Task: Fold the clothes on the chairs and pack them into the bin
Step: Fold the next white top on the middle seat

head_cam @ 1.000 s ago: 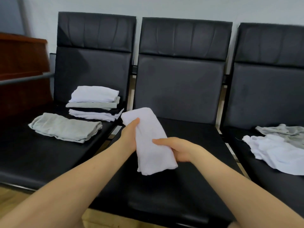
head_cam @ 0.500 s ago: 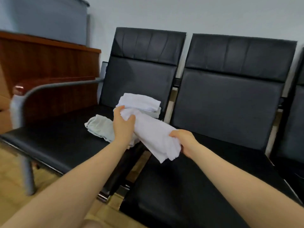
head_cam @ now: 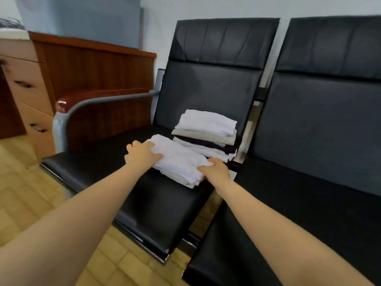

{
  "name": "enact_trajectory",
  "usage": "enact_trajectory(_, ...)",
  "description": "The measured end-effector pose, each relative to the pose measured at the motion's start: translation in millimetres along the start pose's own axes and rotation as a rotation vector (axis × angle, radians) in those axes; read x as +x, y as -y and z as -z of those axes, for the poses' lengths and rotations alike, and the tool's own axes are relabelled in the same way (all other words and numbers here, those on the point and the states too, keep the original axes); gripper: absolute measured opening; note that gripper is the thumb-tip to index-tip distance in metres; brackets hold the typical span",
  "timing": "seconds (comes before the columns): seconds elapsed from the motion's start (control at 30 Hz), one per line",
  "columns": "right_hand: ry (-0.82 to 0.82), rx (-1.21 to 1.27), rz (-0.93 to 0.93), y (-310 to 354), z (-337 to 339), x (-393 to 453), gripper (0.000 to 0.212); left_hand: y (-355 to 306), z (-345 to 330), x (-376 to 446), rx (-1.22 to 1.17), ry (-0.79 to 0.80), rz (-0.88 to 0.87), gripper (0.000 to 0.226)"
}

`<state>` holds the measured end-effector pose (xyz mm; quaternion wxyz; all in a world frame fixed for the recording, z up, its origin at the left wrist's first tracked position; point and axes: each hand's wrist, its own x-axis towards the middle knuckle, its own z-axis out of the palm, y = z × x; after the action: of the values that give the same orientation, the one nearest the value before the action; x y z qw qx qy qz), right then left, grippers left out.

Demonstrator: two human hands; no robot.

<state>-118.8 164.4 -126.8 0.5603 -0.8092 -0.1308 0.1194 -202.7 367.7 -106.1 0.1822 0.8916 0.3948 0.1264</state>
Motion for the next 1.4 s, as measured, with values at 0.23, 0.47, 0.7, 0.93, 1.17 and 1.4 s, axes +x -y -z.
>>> enact_trajectory(0.23,-0.183,0.155,0.099,2,80,-29,0.011,-58,19,-54,0.013,-0.183,-0.302,0.037)
enact_trajectory(0.47,-0.301,0.011,0.197,-20,226,-100,0.020,-182,-21,-161,-0.544,0.396,-0.268,0.027)
enact_trajectory(0.7,-0.525,-0.117,0.006,-112,414,-191,0.024,-339,-101,-305,-0.564,0.774,-0.372,0.026)
enact_trajectory(0.93,-0.910,-0.191,-0.239,-190,561,-273,0.023,-463,-159,-443,-0.532,0.929,-0.563,0.020)
enact_trajectory(1.17,-0.904,-0.529,-0.528,-241,635,-275,0.068,-531,-229,-483,-0.456,0.658,-0.812,0.058)
enact_trajectory(1.4,-0.787,-0.668,-0.407,-271,626,-265,0.036,-543,-262,-483,-0.098,0.414,-1.014,0.051)
